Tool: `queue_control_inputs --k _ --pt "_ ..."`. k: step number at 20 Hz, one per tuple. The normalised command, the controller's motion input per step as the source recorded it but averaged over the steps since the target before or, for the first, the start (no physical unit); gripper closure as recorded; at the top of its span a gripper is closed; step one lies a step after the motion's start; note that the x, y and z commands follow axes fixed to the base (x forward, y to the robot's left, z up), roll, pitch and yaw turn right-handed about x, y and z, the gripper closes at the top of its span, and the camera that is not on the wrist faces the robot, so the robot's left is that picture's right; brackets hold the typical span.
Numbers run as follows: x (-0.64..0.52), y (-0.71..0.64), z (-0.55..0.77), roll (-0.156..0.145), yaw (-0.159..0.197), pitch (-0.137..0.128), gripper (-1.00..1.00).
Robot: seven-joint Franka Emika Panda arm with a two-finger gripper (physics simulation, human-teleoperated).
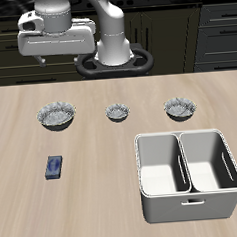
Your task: Place the cream cheese in the smallest bowl
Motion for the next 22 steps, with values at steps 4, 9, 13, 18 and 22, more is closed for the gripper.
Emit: queue_control_inputs --k 4,9,13,18,22 --pt "0.25 -0.42 0.07 -0.06 0.01 0.0 -1.0" --pt "0.18 -0.26 0.12 -0.009 -0.001 -0.001 -1.0" --pt "0.21 -0.14 0.11 0.015 0.002 0.011 -1.0" --pt "0.18 -0.09 0.1 0.009 0.019 -0.016 -1.0" --pt "0.19 -0.03 0.11 0.011 -0.009 -0.016 -1.0"
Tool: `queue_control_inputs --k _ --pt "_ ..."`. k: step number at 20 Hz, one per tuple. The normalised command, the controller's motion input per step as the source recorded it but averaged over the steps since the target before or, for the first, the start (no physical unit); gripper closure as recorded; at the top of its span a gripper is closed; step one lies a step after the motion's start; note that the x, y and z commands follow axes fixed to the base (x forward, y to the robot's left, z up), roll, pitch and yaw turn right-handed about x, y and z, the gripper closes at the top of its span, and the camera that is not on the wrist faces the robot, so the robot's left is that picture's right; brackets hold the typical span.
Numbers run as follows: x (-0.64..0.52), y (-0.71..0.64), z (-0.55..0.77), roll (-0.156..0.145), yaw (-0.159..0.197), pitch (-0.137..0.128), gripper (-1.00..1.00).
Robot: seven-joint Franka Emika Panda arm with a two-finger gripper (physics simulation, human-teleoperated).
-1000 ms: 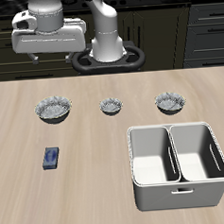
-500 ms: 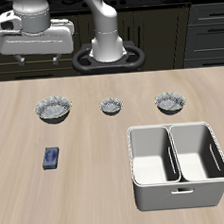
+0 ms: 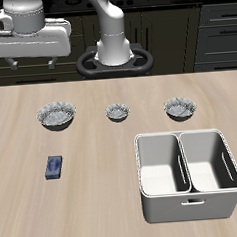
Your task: Place the cream cheese in the smallest bowl
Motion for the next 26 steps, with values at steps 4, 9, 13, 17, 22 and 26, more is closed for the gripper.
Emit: queue_control_inputs --k 4,9,13,17,22,26 --pt "0.15 0.03 0.07 0.004 0.008 -0.008 -1.0" --pt "0.26 0.1 0.02 0.016 -0.022 0.008 -1.0" --pt "0.17 0.07 0.01 -0.001 -0.007 -0.013 -1.0" --pt "0.11 0.09 -0.14 0.024 -0.002 0.008 -1.0" --pt "0.07 0.02 -0.23 -0.007 -0.021 0.017 -1.0" --pt "0.04 0.01 -0.5 0.0 -0.024 0.032 -1.0"
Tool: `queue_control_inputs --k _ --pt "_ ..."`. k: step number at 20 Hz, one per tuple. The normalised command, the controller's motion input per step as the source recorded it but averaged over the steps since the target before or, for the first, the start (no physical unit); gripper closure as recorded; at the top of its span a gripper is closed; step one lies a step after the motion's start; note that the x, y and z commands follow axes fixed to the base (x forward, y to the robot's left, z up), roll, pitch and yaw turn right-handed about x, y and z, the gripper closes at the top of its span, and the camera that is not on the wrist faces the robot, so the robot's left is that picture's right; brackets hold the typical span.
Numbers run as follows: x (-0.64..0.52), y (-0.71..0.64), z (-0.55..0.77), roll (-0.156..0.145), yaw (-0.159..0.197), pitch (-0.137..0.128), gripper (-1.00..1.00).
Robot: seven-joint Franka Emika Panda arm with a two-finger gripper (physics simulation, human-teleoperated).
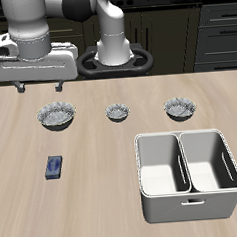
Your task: Place the cream cheese in the smallest bowl
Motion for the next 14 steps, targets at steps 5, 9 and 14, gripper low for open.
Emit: queue_control_inputs --k 5,9,14 --pt "0.04 -0.1 -0.26 -0.028 -0.026 0.015 -1.0" --pt "0.06 -0.06 -0.39 -0.005 0.005 0.042 -1.0" --pt "0.02 -0.02 -0.3 -0.009 -0.004 0.02 -1.0"
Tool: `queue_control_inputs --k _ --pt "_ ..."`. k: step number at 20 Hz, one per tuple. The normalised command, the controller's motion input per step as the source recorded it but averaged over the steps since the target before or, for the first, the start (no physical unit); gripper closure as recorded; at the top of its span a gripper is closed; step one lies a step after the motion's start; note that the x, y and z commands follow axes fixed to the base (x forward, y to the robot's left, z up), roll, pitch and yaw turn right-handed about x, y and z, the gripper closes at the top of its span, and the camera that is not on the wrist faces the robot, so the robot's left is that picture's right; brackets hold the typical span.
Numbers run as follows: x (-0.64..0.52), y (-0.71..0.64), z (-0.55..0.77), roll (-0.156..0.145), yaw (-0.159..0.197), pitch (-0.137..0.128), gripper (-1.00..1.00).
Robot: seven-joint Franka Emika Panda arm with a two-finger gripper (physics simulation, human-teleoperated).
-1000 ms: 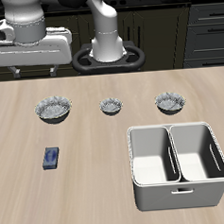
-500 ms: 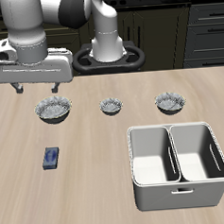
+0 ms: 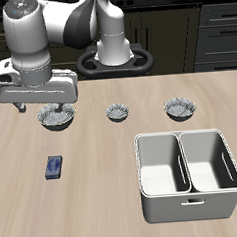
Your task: Place the cream cheese in the smallest bowl
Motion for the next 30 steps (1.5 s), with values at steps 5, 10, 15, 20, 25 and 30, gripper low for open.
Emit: queue_control_inputs --k 5,10,15,20,25,30 --pt "0.03 -0.01 -0.31 -0.006 0.027 0.012 -1.0" --pt "0.04 0.0 -0.34 -0.008 0.029 0.016 -1.0" --pt "0.03 0.07 -0.25 -0.011 0.021 0.007 -1.0" --pt "0.05 0.03 -0.2 -0.01 0.019 0.008 -1.0" --pt "-0.01 -0.01 -0.21 0.003 0.008 0.023 -1.0" --pt "-0.02 -0.04 -0.33 -0.012 -0.004 0.031 -1.0"
